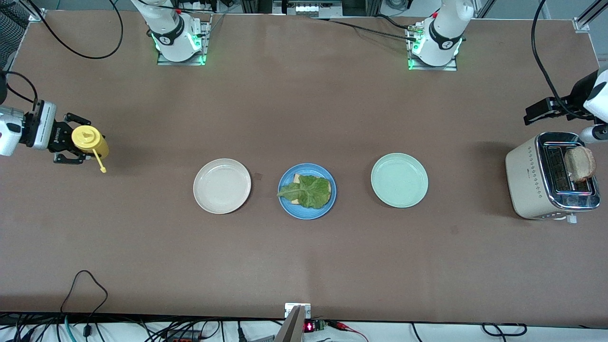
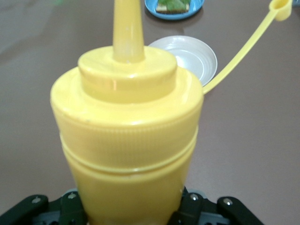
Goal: Make sandwich in blue plate with both arms
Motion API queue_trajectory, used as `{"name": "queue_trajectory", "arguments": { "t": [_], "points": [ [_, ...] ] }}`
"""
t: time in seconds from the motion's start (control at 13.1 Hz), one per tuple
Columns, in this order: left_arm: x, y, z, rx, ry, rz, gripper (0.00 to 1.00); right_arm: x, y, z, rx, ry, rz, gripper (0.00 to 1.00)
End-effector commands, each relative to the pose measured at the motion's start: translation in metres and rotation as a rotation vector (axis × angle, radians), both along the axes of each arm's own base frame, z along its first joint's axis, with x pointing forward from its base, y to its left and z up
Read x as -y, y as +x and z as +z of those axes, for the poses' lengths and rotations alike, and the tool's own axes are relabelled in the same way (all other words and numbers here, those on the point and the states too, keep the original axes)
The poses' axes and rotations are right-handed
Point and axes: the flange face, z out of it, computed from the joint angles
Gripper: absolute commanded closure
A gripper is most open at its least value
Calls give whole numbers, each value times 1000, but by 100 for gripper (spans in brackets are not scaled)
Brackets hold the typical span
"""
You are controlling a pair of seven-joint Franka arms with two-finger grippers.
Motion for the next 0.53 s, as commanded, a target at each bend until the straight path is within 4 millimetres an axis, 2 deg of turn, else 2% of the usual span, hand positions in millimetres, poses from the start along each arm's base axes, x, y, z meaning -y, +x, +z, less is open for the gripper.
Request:
{"name": "queue_trajectory", "arguments": {
  "t": [0.0, 0.08, 0.15, 0.3, 0.46],
  "points": [
    [2, 0, -3, -20, -16, -25, 0, 37, -15, -51, 56, 197, 15, 100],
    [0, 0, -8, -31, -19, -43, 0, 46, -23, -66, 63, 243, 23, 100],
    [-13, 1, -12, -41, -29, -87, 0, 58, -26, -79, 77, 280, 28, 100],
    [-76, -1, -24, -62, -43, -83, 0, 77, -35, -109, 91, 347, 23, 100],
    [-141, 0, -43, -58, -55, -146, 0, 88, -34, -125, 106, 375, 20, 100]
  ]
}}
